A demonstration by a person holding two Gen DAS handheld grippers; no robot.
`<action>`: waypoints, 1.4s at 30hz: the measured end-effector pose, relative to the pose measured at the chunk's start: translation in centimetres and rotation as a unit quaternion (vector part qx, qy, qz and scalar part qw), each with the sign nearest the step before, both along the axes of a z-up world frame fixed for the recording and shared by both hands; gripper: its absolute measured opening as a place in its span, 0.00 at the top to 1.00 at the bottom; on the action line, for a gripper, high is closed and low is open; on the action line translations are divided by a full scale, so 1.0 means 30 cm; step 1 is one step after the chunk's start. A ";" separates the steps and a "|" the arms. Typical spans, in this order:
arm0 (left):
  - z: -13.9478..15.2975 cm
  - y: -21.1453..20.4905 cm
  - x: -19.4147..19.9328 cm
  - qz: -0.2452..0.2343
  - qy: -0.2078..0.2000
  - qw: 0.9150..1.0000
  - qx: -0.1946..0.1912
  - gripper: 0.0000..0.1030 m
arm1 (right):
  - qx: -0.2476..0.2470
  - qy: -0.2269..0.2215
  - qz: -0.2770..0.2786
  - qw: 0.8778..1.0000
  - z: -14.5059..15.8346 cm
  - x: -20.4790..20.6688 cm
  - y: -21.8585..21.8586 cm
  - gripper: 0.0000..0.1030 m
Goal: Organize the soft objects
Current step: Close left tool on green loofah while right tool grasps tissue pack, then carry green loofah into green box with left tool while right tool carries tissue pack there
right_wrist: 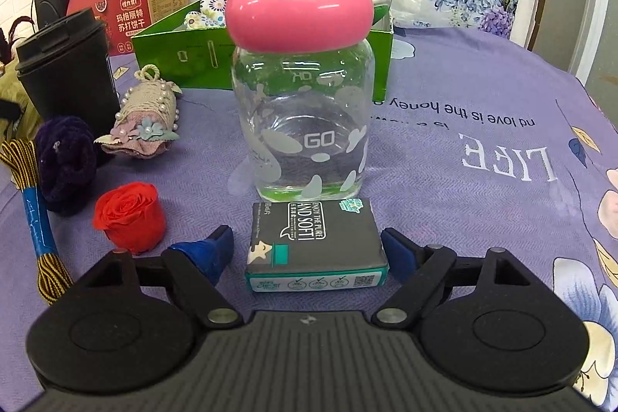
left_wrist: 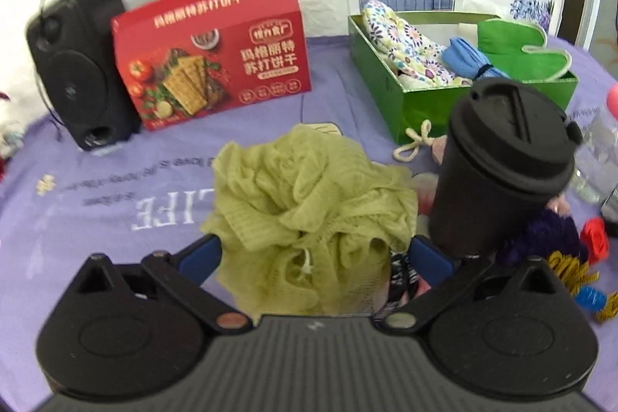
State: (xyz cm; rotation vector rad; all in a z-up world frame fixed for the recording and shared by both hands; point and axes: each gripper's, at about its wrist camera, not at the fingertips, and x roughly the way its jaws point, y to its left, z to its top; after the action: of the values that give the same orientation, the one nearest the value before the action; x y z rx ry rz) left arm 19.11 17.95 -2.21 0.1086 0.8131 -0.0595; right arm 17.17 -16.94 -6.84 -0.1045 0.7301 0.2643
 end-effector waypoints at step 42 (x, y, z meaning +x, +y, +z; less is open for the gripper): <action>0.331 -0.146 -0.279 0.041 -0.064 0.997 -0.001 0.45 | 0.088 -0.153 0.017 0.984 0.391 -0.289 -0.148 0.52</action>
State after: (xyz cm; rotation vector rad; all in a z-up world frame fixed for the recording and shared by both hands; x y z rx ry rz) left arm 10.75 13.58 7.72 0.0767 0.6884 0.0236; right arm 8.51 -21.38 4.87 0.0120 0.3966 0.3353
